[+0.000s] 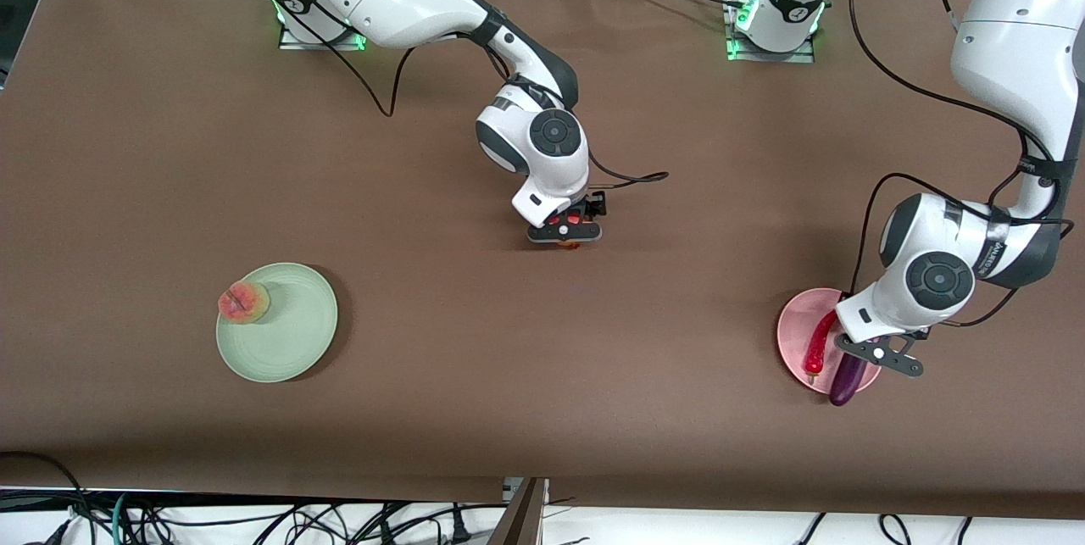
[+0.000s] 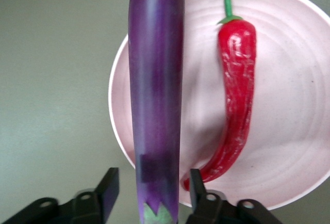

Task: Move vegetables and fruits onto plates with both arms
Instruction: 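Carry the pomegranate to the green plate while the left gripper withdraws to rest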

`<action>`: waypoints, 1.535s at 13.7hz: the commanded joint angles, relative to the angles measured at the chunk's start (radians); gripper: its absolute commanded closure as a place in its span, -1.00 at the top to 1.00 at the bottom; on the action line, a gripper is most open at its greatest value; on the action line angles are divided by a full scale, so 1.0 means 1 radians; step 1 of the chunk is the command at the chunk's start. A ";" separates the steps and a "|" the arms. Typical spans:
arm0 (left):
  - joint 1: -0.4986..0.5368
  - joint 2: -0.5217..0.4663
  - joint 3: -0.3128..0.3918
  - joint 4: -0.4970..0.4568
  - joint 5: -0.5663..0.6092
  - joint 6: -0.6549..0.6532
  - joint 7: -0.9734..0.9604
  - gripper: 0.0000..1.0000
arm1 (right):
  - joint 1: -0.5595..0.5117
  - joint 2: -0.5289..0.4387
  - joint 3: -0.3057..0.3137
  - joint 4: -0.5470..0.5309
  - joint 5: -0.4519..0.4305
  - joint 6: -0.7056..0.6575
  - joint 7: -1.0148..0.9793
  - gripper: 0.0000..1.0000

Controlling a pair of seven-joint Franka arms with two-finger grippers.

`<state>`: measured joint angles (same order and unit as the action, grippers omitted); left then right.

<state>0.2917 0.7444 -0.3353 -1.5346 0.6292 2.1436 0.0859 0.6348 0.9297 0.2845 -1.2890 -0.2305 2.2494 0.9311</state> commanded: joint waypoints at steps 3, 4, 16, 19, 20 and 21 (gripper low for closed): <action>0.001 -0.092 -0.036 0.019 0.003 -0.055 0.015 1.00 | -0.006 -0.002 -0.027 0.008 -0.013 0.016 -0.001 -1.00; 0.003 -0.126 -0.060 0.022 -0.015 -0.098 0.015 1.00 | -0.029 -0.023 -0.034 0.011 -0.004 0.001 -0.009 -1.00; 0.006 -0.399 -0.024 0.265 -0.474 -0.543 0.011 1.00 | -0.617 -0.149 -0.038 -0.009 0.042 -0.378 -0.713 -1.00; -0.258 -0.538 0.251 0.157 -0.526 -0.545 0.003 1.00 | -0.702 -0.118 -0.039 -0.030 0.036 -0.346 -0.796 -1.00; -0.322 -0.559 0.339 0.118 -0.560 -0.536 0.005 1.00 | -0.704 -0.114 -0.038 -0.036 0.037 -0.337 -0.798 -1.00; -0.348 -0.597 0.376 0.057 -0.606 -0.507 0.000 1.00 | -0.704 -0.109 -0.039 -0.050 0.039 -0.318 -0.796 -1.00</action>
<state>0.0195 0.2491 -0.0644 -1.3371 0.0882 1.5978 0.0832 -0.0798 0.8210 0.2308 -1.3123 -0.2023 1.9042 0.1374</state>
